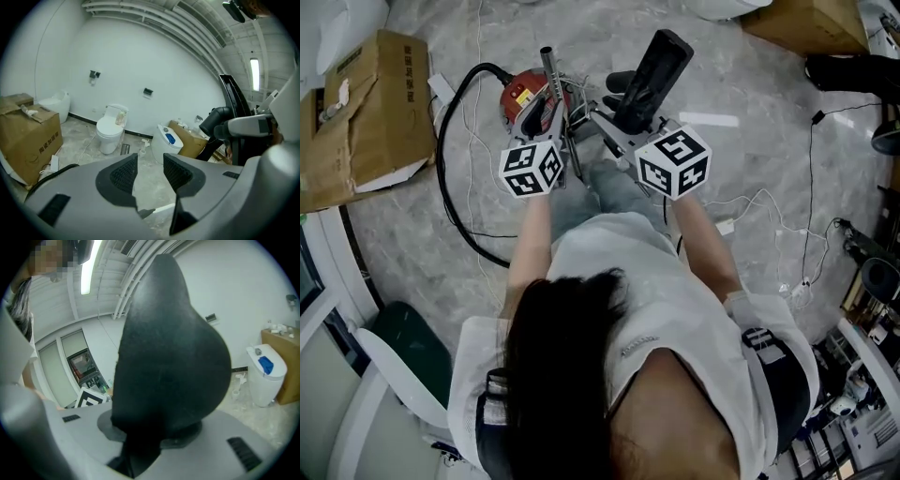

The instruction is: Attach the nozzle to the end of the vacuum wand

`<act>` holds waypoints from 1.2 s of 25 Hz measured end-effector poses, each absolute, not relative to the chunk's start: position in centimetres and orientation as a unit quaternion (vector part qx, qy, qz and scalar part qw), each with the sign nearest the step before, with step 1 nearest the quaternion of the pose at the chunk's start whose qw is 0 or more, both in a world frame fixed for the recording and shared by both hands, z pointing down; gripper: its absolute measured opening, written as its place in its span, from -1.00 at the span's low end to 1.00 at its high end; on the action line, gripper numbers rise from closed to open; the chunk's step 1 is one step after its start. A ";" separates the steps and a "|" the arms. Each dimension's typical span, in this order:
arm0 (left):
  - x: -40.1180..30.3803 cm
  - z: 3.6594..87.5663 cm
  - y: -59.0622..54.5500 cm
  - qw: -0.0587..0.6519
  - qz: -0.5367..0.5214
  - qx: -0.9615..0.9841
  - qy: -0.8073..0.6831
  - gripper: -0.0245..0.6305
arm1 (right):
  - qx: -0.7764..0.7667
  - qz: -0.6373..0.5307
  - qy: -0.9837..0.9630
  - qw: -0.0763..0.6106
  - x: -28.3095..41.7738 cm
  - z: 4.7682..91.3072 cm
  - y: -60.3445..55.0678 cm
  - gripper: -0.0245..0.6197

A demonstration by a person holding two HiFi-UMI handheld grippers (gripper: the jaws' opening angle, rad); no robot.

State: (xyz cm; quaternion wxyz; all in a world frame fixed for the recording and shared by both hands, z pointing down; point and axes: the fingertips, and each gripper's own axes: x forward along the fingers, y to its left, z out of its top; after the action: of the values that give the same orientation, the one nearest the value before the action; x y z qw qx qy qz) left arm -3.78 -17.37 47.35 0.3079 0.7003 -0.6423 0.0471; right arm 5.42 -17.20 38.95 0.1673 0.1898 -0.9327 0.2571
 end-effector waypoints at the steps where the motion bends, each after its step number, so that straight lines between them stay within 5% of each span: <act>1: -3.9 48.0 -17.7 0.313 0.053 0.701 -0.639 -0.40 | 0.191 0.258 -0.932 0.167 5.5 39.1 -17.5 -0.49; 9: -6.5 53.5 -19.9 0.345 0.109 0.668 -0.650 0.06 | 0.208 0.282 -0.924 0.156 5.6 40.2 -18.2 -0.49; 30: -6.0 68.4 -25.2 0.423 0.200 0.704 -0.535 0.22 | 0.292 0.325 -0.877 0.200 4.6 47.2 -15.4 -0.49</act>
State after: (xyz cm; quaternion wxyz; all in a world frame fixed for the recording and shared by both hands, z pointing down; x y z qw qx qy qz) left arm -5.96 -25.20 68.36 0.4229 0.7038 -0.5345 0.2002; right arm 4.62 -15.42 47.25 0.1995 0.2921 -0.8770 0.3251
